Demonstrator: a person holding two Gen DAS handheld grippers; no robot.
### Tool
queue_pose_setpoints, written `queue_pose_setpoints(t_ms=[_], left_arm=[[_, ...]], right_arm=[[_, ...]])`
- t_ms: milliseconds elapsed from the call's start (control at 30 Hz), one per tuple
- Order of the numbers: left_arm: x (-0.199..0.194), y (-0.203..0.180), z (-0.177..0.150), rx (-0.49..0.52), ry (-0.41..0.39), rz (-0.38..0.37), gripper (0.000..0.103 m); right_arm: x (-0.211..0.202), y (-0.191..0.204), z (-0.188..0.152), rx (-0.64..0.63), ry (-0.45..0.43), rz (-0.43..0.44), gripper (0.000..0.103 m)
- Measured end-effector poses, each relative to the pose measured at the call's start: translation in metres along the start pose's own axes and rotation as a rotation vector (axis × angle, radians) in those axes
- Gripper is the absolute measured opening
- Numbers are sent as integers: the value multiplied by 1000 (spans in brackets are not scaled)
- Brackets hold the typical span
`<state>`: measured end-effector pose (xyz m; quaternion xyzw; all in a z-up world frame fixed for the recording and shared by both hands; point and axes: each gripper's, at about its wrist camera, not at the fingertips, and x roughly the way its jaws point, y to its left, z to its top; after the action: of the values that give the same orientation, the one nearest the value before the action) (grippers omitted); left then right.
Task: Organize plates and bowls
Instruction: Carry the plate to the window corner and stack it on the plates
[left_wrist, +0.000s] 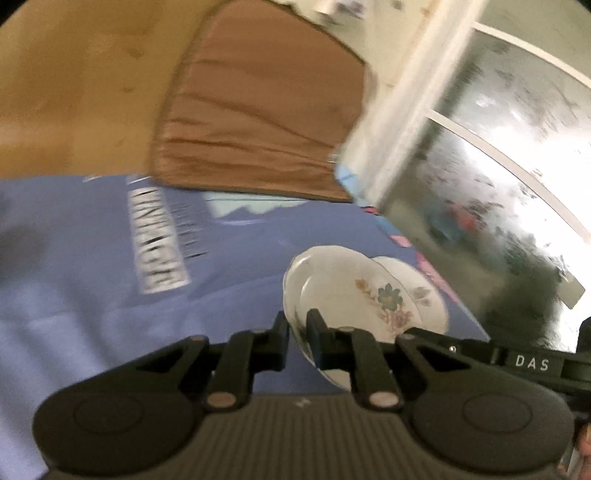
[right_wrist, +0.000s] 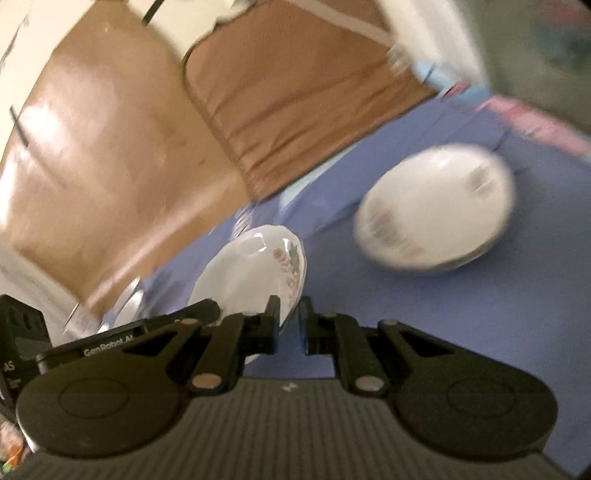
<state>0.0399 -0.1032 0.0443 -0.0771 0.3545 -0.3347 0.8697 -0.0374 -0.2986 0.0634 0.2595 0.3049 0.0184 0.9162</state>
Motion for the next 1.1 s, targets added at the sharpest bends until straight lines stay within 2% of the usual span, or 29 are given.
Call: queue_pose_setpoints(t_ms=[100,267,600,733,767,833,967,1100], left_arm=[[19,-27,5,45,10,-15,12],[48,-57,8,91,41,-17,13],[77,-71,13,98,77,14,16],[84,-76,9,122,82,37,23],[84,-78,8,132,76,41,22],[80,-80,7,153,66,46,23],[69,-72,8,137,47,29,25],[59,-63,7,116,26,11,30]], right_arm=[[-13,-18,9,17,-53,-39,13],[-18,-50,20,60,-88,-86,13],[-18,-67,27,27,-119,-130,13],[-13,-58,24,-68,-197,-210,20],[-13,-54,22,-105,-230,-247,32],[-16,-47,19,-161,-291,-300,42],[-22,-56,19,-131,-298,-275,42],[-27,-81,15,35,-216,-184,42]])
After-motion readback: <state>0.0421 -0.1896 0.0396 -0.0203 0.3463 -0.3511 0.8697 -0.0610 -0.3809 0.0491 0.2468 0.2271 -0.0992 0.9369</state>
